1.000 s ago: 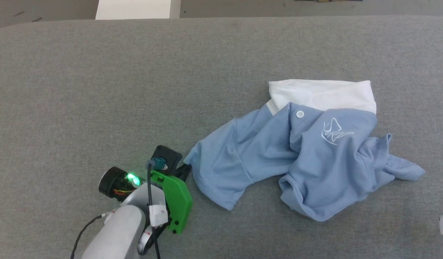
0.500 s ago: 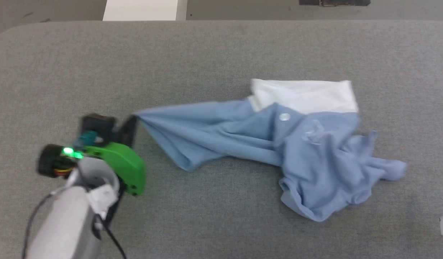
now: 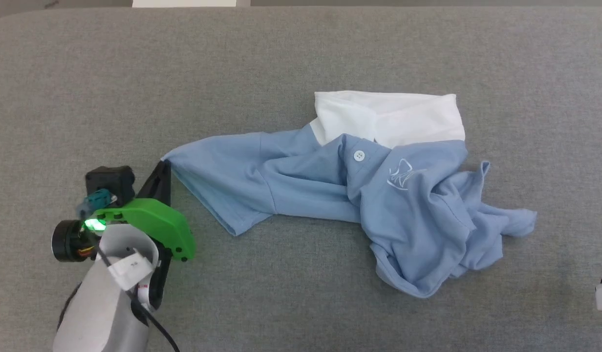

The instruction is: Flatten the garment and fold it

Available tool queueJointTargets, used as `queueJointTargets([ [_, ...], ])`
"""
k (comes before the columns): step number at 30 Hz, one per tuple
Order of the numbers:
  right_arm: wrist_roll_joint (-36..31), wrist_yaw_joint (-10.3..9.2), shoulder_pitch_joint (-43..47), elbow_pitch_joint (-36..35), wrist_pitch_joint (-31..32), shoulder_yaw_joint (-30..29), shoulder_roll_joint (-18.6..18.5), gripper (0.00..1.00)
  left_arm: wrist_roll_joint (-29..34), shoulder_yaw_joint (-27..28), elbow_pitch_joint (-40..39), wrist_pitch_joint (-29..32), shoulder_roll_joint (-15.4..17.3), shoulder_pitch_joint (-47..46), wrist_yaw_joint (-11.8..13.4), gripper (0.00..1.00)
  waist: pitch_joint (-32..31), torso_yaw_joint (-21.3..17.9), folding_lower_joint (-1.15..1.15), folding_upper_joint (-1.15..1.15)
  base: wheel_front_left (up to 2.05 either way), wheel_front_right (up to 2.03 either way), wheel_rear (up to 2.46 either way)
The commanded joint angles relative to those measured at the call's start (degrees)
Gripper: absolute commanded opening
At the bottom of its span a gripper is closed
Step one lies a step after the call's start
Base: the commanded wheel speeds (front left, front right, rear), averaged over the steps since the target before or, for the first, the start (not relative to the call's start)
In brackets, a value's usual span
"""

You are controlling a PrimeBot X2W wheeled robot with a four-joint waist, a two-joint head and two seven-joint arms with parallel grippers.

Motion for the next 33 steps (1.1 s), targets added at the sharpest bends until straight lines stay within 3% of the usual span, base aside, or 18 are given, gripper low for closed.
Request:
queueJointTargets([
  [1, -0.5, -0.09, -0.8, 0.2, 0.1, -0.2, 0.0, 1.0, -0.8, 0.9, -0.2, -1.4, -0.1, 0.0, 0.0, 1.0, -0.8, 0.1, 0.0, 0.0, 0.0, 0.0, 0.0],
  [9, -0.6, -0.09, 0.1, 1.2, 0.6, 0.1, 0.0, 1.0, -2.9, 5.2, -11.2, -8.0, -1.1, 6.6, 2.5, 1.0, -4.7, 0.1, 0.0, 0.0, 0.0, 0.0, 0.0],
  [14, -0.2, -0.09, 1.2, 2.1, 0.3, 0.6, 0.0, 1.0, 1.9, 5.0, -18.7, -15.0, -1.3, 14.5, 5.6, 1.0, -6.7, 0.0, 0.0, 0.0, 0.0, 0.0, 0.0],
  [20, -0.6, -0.09, 2.9, 2.4, 0.0, 2.2, 0.0, 1.0, 6.5, 4.9, -20.6, -20.6, -4.4, 22.6, 10.5, 1.0, -8.7, 0.0, 0.0, 0.0, 0.0, 0.0, 0.0],
  [23, -1.8, -0.09, 3.6, 0.8, 0.9, 4.7, 0.0, 1.0, 7.2, 4.2, -20.2, -21.1, -5.3, 24.9, 10.8, 1.0, -9.7, 0.3, 0.0, 0.0, 0.0, 0.0, 0.0],
  [31, -4.8, -0.09, 6.1, -4.7, 11.5, 16.2, 0.0, 1.0, 8.7, 2.7, -19.6, -21.4, -5.4, 25.5, 10.4, 1.0, -12.3, 2.8, 0.0, 0.0, 0.0, 0.0, 0.0],
  [32, -6.8, -0.09, 6.2, -3.9, 17.6, 20.7, 0.0, 1.0, 8.7, 1.7, -19.0, -21.5, -5.7, 25.3, 9.8, 1.0, -12.7, 4.4, 0.0, 0.0, 0.0, 0.0, 0.0],
  [33, -7.4, -0.09, 5.7, -3.0, 18.6, 21.8, 0.0, 1.0, 8.6, 1.5, -18.9, -21.5, -5.8, 25.2, 9.7, 1.0, -12.8, 5.0, 0.0, 0.0, 0.0, 0.0, 0.0],
])
